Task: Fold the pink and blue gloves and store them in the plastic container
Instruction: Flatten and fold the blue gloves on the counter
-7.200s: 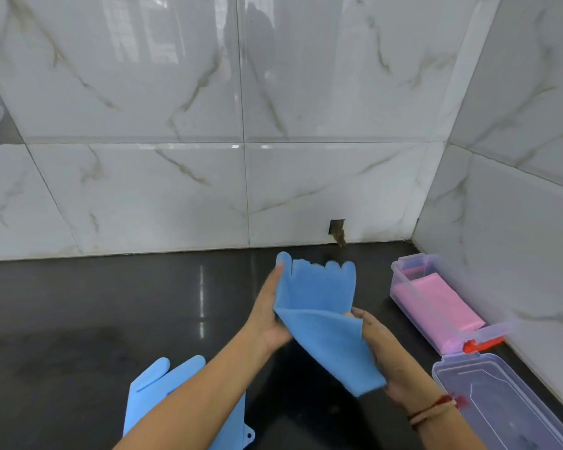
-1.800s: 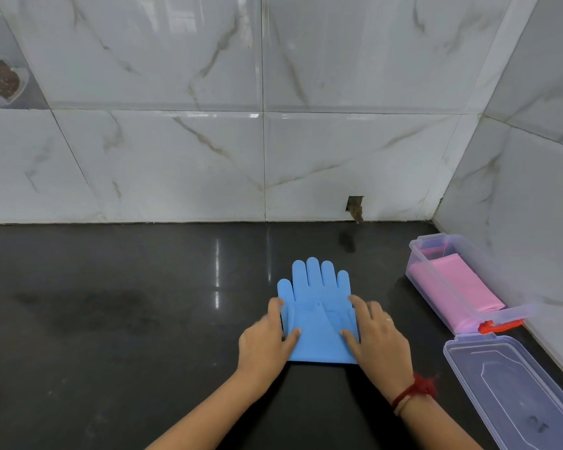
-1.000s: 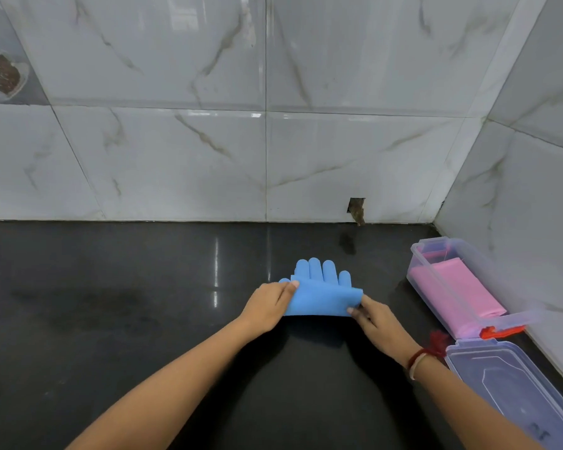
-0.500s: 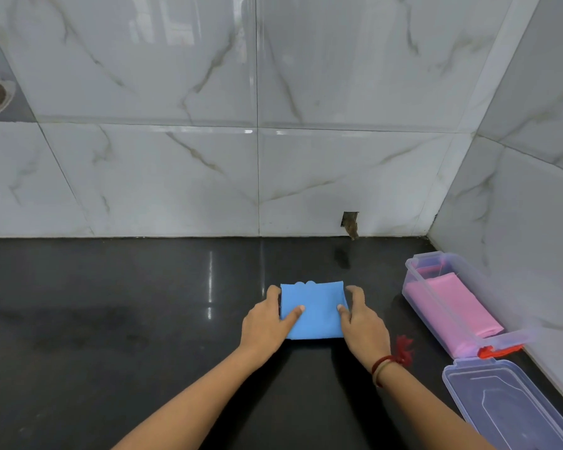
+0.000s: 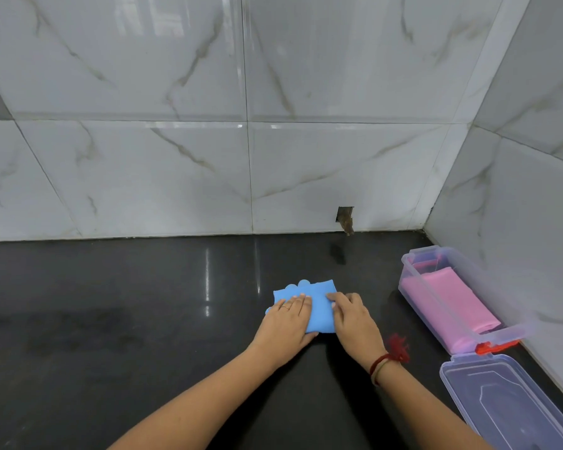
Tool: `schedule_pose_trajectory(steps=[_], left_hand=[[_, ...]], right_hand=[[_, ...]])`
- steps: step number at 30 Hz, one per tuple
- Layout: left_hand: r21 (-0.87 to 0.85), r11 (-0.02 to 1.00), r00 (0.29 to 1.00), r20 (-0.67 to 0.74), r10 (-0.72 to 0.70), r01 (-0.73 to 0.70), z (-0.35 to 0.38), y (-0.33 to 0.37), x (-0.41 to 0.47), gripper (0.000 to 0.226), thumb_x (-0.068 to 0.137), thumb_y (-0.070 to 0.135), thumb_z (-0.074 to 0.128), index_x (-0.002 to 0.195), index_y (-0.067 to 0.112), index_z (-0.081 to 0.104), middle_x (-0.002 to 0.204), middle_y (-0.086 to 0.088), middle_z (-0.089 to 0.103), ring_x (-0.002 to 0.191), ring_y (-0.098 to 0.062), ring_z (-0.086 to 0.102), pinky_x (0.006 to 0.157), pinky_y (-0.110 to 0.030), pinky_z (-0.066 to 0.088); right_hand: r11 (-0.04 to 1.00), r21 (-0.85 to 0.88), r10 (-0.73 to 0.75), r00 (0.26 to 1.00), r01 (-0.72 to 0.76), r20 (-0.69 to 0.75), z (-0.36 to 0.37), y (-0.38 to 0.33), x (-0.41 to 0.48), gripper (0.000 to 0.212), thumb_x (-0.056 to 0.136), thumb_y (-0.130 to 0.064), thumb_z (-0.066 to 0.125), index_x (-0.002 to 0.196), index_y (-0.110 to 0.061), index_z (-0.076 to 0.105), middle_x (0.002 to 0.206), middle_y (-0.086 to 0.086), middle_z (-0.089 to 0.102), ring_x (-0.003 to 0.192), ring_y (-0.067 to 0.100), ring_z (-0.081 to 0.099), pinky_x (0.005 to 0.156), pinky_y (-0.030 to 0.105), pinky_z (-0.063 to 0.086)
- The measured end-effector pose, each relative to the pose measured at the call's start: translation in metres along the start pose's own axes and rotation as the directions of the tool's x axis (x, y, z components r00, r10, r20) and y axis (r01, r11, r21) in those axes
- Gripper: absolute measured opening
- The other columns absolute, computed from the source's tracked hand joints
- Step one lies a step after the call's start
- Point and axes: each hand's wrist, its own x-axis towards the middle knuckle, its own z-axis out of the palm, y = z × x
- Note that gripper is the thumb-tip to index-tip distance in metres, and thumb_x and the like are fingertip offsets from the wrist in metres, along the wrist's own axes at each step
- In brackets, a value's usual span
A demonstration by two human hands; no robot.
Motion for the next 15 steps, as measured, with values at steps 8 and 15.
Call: schedule_pose_trajectory(steps=[8,15], left_hand=[[0.011,0.998,0.990,-0.133,-0.053,0.055,-0.023,-0.007,0.011,0.036,0.097,0.046,0.044,0.102,0.015,0.061,0.088,0.005,0.066,0.072,-0.012,0.061,0.051,-0.026,0.038],[0.167,0.955,0.936,-0.219,0.277,-0.244,-0.017,0.009,-0.027,0.046,0.054,0.048,0.084,0.085,0.016,0.076,0.071,0.005,0.072,0.051,-0.004,0.065,0.038,-0.016,0.045]], right_hand=[[0.253,0.670,0.406,0.706,-0.697,0.580,-0.024,0.008,-0.029,0.071,0.081,-0.065,0.051,0.112,-0.001,0.057,0.102,0.020,0.071,0.086,0.030,0.070,0.067,0.037,0.059],[-0.149,0.574,0.101,0.565,-0.805,0.819,-0.029,-0.006,-0.026,0.084,0.063,-0.067,0.069,0.107,0.004,0.069,0.115,0.028,0.065,0.105,0.041,0.064,0.084,0.054,0.055]])
